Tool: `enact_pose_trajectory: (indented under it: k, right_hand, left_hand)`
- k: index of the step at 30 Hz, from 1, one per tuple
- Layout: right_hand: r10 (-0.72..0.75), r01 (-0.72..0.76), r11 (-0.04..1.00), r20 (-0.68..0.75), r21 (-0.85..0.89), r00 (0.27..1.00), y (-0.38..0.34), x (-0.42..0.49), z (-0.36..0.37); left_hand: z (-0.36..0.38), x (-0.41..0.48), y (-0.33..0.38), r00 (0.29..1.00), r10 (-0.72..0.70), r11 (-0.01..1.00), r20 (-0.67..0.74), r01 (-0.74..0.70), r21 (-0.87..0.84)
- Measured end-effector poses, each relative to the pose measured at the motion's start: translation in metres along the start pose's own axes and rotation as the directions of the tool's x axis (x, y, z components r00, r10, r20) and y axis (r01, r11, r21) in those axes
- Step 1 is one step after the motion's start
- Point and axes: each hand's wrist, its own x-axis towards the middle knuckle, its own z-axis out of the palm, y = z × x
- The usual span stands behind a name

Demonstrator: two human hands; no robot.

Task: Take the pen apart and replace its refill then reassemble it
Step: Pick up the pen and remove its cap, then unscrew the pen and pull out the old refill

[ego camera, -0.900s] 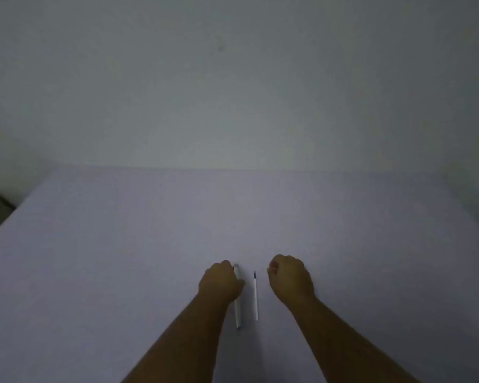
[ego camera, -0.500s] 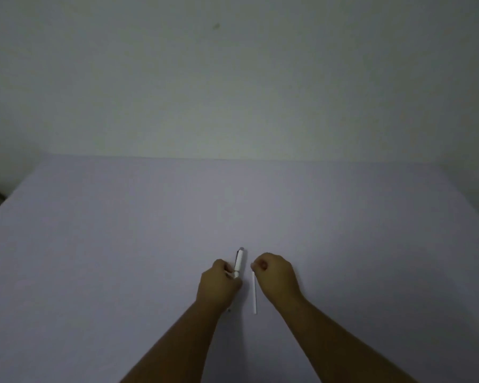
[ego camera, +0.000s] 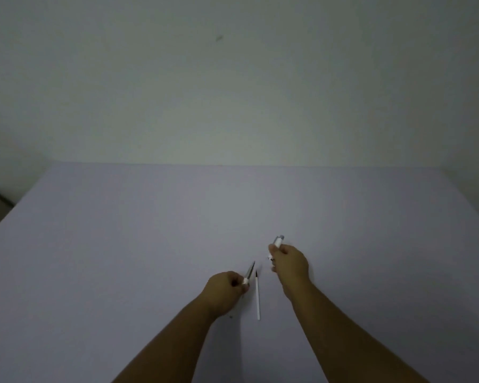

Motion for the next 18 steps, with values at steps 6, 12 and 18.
enact_pose_trajectory:
  k: [6,12,18]
  right_hand:
    - [-0.012,0.066,0.903,0.127,-0.425,0.992,0.033,-0.003,-0.001]
    - [-0.089,0.153,0.785,0.134,-0.601,0.987,0.048,-0.006,0.003]
    - [-0.109,0.167,0.774,0.132,-0.611,0.985,0.053,-0.005,0.004]
  left_hand:
    - [0.004,-0.003,-0.006,0.999,-0.022,0.988,-0.048,0.014,-0.152]
    - [0.002,-0.002,-0.005,0.995,-0.004,0.99,-0.1,-0.01,-0.138]
    - [0.001,-0.004,-0.001,0.994,0.031,0.992,-0.107,-0.043,-0.12]
